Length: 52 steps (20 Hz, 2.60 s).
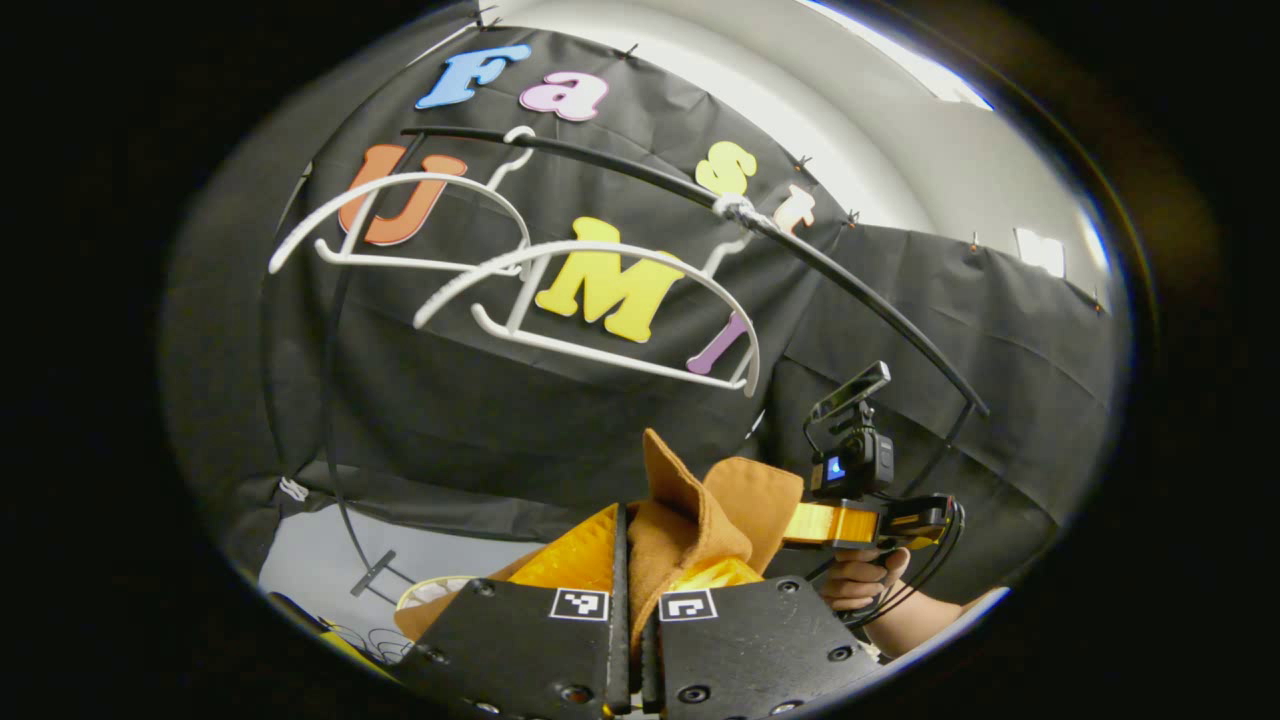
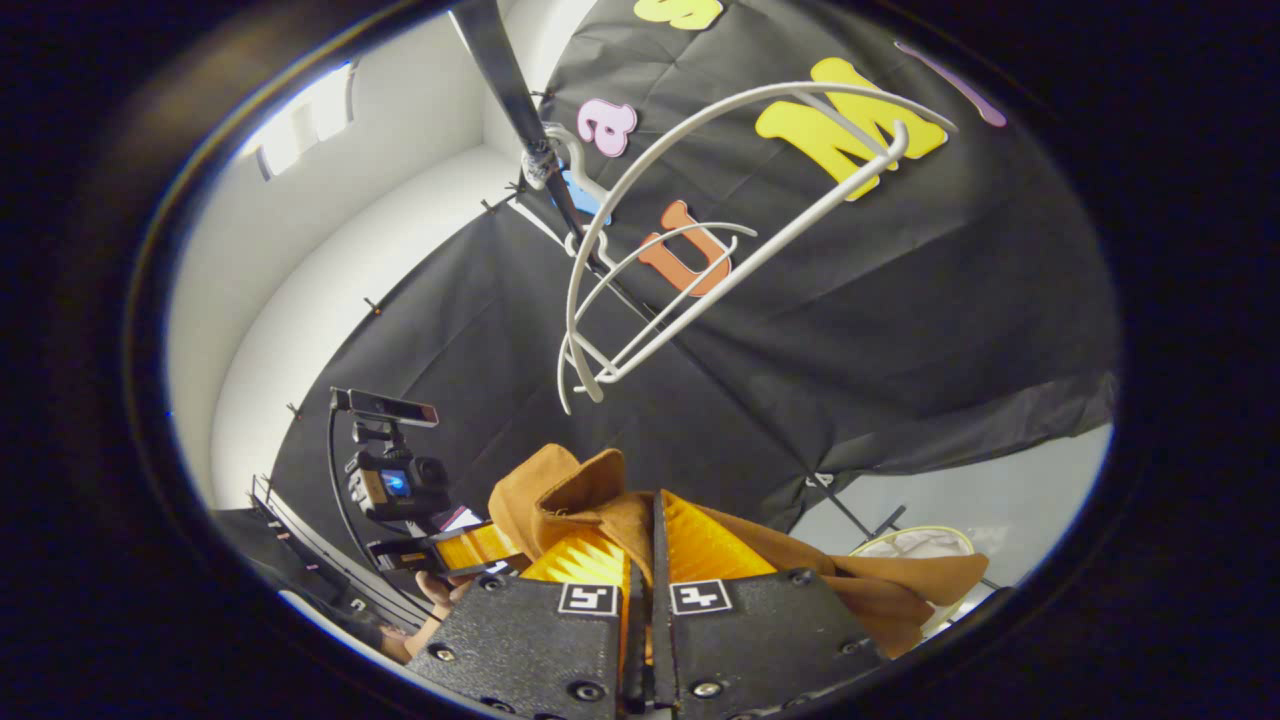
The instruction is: Grasp the clothes on the hanger with both hands and then place them into the laundry hamper below.
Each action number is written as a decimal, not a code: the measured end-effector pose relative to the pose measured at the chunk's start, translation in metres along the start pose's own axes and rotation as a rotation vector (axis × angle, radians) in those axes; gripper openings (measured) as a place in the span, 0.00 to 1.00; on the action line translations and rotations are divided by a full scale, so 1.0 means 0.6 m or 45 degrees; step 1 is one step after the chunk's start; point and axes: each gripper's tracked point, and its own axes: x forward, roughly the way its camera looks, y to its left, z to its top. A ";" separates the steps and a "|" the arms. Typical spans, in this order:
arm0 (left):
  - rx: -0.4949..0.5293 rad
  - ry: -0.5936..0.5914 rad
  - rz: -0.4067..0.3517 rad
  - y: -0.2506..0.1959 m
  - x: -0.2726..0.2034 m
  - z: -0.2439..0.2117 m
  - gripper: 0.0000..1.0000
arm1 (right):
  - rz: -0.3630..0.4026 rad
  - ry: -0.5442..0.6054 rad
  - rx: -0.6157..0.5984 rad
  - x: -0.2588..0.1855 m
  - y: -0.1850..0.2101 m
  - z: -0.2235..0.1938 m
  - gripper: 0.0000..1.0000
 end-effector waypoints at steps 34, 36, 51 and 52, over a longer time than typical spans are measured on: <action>-0.339 0.611 0.390 0.223 0.171 -0.383 0.05 | -0.813 0.325 0.476 0.107 -0.498 -0.249 0.06; -0.352 0.672 0.454 0.228 0.170 -0.411 0.05 | -0.913 0.370 0.458 0.095 -0.532 -0.271 0.07; -0.170 0.863 0.637 0.200 0.073 -0.434 0.96 | -1.136 0.179 -0.073 -0.086 -0.447 -0.177 0.64; -0.140 0.811 0.612 0.184 0.071 -0.412 0.96 | -1.115 0.113 -0.117 -0.099 -0.419 -0.159 0.64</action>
